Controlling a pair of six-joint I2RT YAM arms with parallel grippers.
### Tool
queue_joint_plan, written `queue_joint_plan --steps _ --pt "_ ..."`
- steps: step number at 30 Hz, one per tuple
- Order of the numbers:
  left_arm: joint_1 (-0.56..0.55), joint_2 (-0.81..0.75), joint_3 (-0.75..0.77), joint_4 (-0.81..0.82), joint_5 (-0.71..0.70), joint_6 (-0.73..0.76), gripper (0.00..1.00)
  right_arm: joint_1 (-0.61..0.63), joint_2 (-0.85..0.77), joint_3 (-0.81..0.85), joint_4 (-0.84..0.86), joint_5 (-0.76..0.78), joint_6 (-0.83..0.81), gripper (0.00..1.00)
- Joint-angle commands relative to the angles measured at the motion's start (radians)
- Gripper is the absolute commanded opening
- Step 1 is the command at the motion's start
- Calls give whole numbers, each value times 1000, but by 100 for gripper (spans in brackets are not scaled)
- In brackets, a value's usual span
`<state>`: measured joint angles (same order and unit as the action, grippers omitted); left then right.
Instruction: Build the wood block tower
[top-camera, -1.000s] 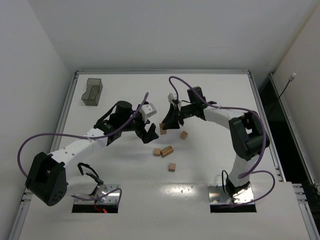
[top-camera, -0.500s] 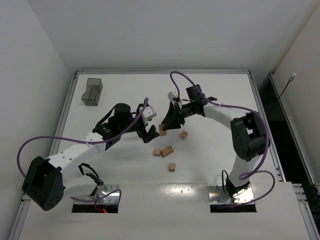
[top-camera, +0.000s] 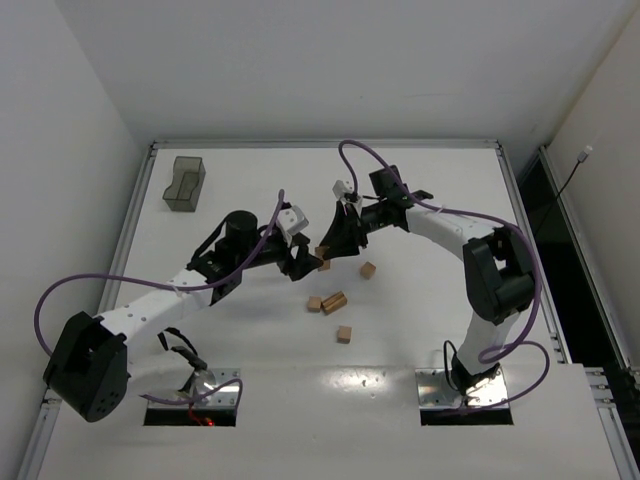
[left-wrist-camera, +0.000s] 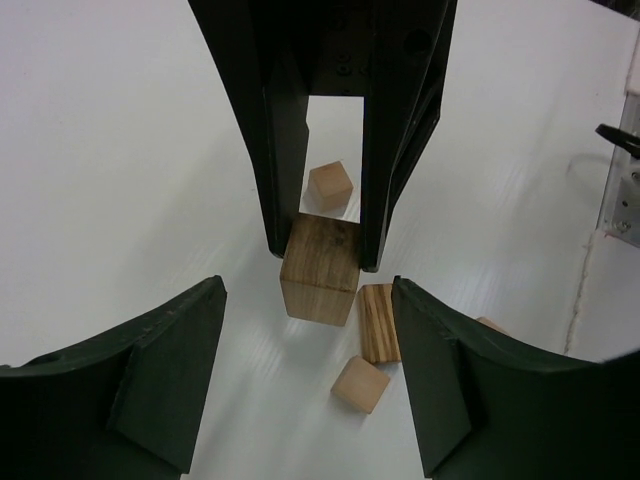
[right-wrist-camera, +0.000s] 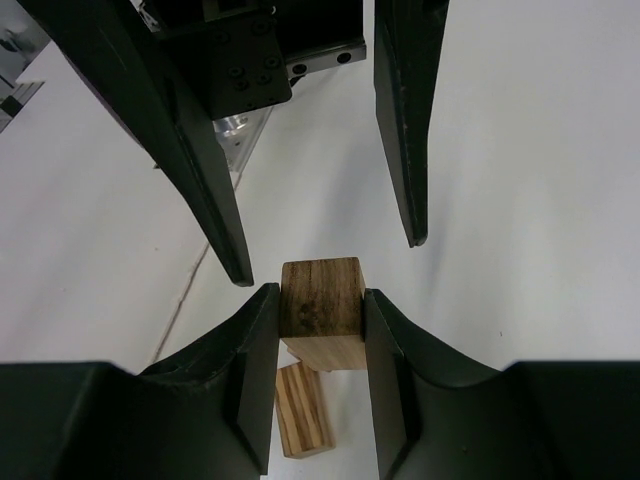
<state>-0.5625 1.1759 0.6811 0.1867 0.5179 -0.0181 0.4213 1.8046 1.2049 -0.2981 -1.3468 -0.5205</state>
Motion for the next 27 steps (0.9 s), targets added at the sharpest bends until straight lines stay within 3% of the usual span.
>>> queue_joint_plan --steps 1,6,15,17,21,27 --pt "-10 -22 -3 96 30 -23 62 4 -48 39 14 -80 -41 0" --pt "-10 -22 -3 96 30 -5 52 4 -48 48 5 -80 -41 0" --pt "-10 -13 -14 86 41 23 53 4 -48 59 -4 -89 -41 0" --pt "-10 -13 -14 86 41 33 63 4 -39 68 -4 -98 -41 0" --pt "-10 -13 -14 77 41 55 63 4 -39 68 -13 -98 -41 0" --pt "-10 -13 -14 68 41 66 54 4 -30 78 -73 -107 -76 0"
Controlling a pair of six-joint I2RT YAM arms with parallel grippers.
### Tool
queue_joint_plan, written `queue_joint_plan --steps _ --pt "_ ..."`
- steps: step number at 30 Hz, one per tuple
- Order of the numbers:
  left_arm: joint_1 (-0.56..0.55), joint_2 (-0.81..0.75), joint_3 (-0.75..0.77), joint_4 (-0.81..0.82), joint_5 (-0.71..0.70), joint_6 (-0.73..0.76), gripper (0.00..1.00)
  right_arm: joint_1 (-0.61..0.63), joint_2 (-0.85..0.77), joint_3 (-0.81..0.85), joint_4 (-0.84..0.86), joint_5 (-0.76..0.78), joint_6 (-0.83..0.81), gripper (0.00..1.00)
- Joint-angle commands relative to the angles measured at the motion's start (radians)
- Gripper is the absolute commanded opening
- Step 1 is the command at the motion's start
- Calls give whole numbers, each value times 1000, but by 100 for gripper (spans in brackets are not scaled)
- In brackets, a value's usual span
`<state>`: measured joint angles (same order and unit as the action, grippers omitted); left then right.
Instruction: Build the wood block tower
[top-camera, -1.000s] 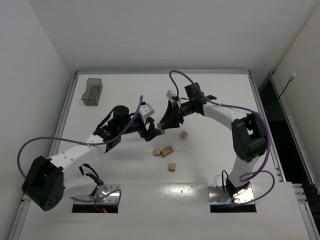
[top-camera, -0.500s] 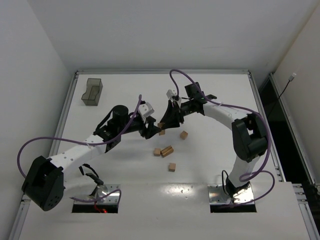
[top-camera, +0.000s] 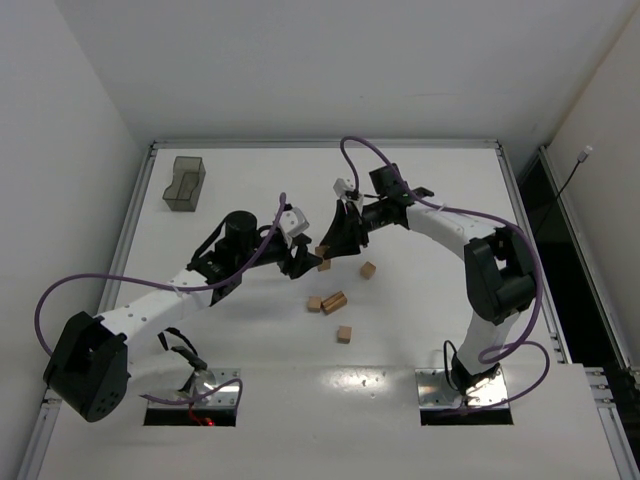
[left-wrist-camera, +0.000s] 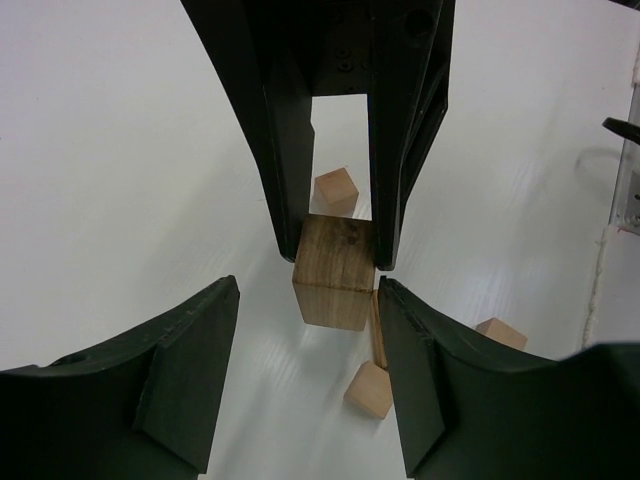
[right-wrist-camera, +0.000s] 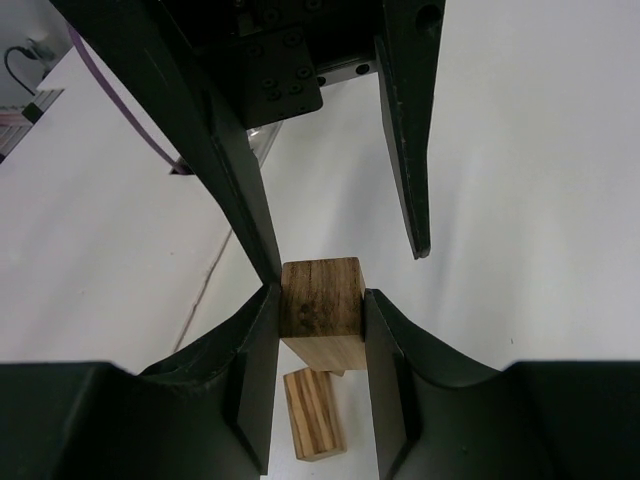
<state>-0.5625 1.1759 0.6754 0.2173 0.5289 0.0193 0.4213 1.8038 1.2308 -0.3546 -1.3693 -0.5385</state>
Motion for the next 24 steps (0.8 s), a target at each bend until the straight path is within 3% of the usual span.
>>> queue_joint_plan --steps 1,7,9,12,17,19,20,21,22,24 --pt "-10 -13 -8 37 29 37 54 13 -20 61 -29 -85 -81 0" --pt "-19 -4 -8 28 20 57 54 22 -1 91 -153 -94 -179 0" --pt "-28 -4 -8 28 11 57 60 22 8 111 -185 -94 -204 0" --pt "-28 5 -8 28 11 57 60 31 26 134 -259 -94 -265 0" --pt "-28 5 1 28 2 68 45 31 63 180 -420 -103 -401 0" --pt "-28 5 1 28 2 68 32 31 75 205 -489 -103 -439 0" --pt "-28 14 1 18 2 68 19 31 87 220 -512 -103 -480 0" --pt "-28 14 1 17 2 68 19 31 88 220 -535 -103 -504 0" --pt "-37 14 1 17 -7 68 9 31 100 234 -562 -103 -530 0" --pt "-37 14 1 17 -7 68 3 31 112 259 -645 -103 -615 0"
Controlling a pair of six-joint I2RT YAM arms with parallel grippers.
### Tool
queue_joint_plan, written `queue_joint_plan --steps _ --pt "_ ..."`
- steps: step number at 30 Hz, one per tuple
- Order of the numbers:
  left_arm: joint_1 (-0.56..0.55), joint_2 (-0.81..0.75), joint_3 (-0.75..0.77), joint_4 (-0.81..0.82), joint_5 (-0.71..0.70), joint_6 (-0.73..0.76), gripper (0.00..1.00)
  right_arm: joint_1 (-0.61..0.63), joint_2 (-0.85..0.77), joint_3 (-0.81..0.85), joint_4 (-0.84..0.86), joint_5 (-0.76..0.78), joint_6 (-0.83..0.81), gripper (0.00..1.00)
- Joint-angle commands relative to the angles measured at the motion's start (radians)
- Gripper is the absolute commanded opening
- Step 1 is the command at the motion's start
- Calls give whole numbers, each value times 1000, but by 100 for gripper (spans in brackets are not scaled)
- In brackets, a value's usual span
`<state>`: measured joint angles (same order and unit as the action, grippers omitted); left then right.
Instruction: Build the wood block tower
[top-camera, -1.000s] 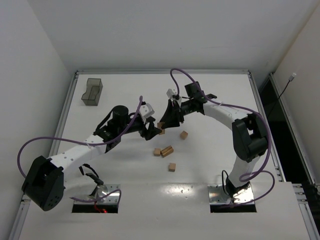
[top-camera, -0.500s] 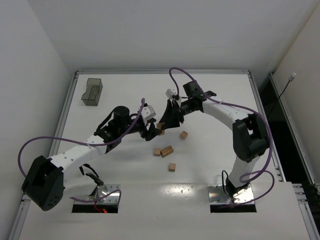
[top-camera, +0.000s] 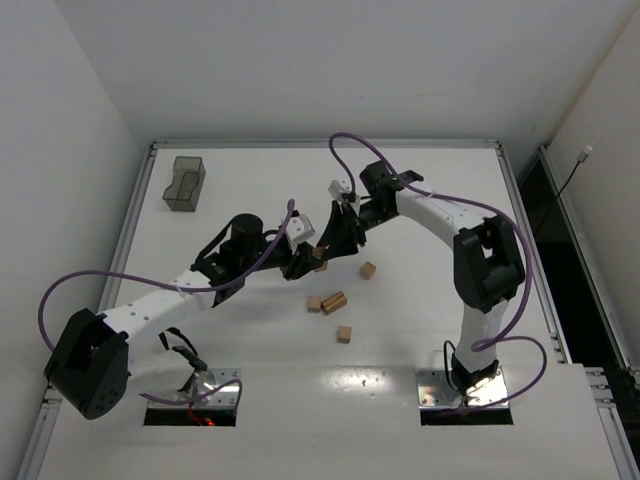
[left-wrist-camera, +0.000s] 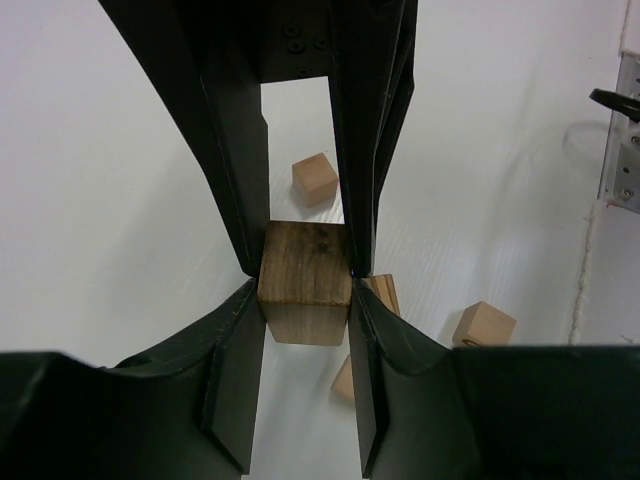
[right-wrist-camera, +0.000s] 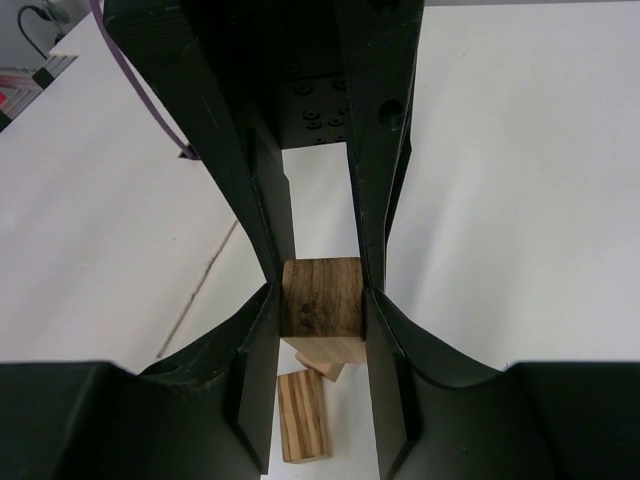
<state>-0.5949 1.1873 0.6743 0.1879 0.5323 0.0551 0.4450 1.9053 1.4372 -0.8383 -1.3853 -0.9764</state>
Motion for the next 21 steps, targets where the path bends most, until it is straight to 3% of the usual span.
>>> queue_joint_plan --steps 1,3,7,10,11,12,21 --pt "-5 3 2 47 -20 32 0 8 24 66 -180 -87 -188 0" --pt "-5 3 2 47 -20 32 0 8 35 75 -200 -87 -199 0" --pt "-14 -6 -7 47 -20 32 0 8 46 86 -211 -78 -199 15" --pt "-14 -15 -28 47 -20 32 0 -2 46 86 -211 -58 -199 31" --pt "-23 -15 -28 47 -20 32 0 -11 46 86 -211 -48 -199 43" --pt "-23 -24 -28 47 -20 32 0 -11 46 86 -202 -47 -199 46" --pt "-42 -43 -56 47 -38 32 0 -75 46 144 -183 -17 -199 49"
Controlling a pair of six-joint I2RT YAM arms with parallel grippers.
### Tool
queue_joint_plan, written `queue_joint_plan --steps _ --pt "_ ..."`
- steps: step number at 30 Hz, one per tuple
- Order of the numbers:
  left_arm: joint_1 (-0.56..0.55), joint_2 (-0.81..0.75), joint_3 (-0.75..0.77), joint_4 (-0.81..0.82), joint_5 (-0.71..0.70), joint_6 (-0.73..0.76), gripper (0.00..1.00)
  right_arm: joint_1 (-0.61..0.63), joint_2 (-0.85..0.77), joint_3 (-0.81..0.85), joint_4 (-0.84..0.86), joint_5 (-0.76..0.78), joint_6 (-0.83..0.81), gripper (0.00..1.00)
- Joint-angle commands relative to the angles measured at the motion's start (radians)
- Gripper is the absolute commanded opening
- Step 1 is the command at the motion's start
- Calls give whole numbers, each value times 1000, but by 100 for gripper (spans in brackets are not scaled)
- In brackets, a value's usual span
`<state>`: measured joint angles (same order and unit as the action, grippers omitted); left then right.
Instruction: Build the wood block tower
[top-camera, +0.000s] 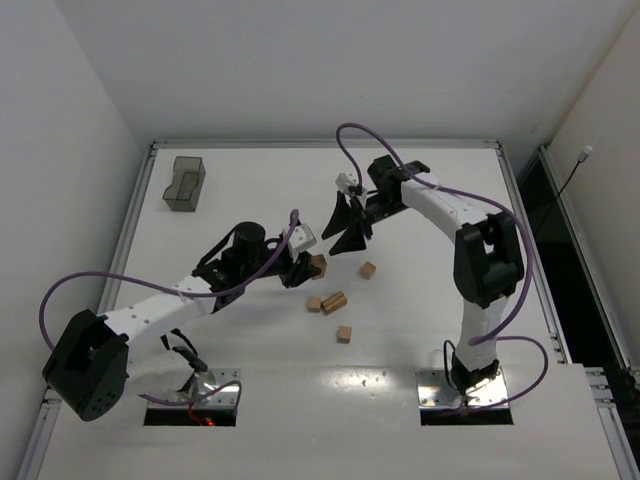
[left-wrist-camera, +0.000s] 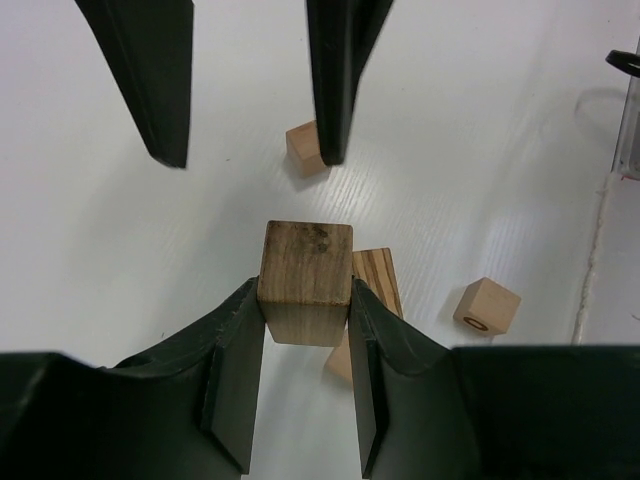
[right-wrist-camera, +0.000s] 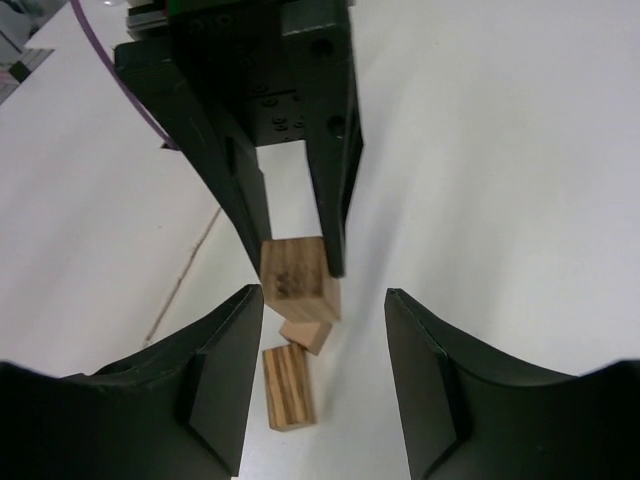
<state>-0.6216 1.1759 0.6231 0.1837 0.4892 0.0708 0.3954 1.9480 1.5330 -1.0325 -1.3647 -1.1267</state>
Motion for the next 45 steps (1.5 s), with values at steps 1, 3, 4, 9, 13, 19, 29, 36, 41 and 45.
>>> queue_joint_plan --steps 1,3,4,9,13,19,29,36,41,45 --pt "-15 -32 -5 51 5 17 0 -26 3 49 11 -27 -48 49" --pt "-15 -32 -14 60 5 26 0 -49 3 59 20 -17 -48 49" --pt "-15 -32 -14 71 5 26 0 -49 -6 59 20 13 -39 49" --pt "-15 5 9 94 17 99 0 -79 -76 -18 246 174 103 49" --pt "-15 57 9 166 5 119 0 -118 -233 -223 598 301 378 49" --pt "-4 208 -20 463 -60 87 0 -168 -336 -332 672 378 514 49" --pt "62 450 64 620 -67 18 0 -253 -408 -425 700 398 576 49" --pt "92 622 207 640 -147 -141 0 -280 -397 -425 700 389 585 49" --pt "92 686 267 652 -253 -264 0 -289 -374 -425 700 389 585 49" --pt "57 676 215 686 -325 -312 0 -290 -347 -416 700 380 585 49"
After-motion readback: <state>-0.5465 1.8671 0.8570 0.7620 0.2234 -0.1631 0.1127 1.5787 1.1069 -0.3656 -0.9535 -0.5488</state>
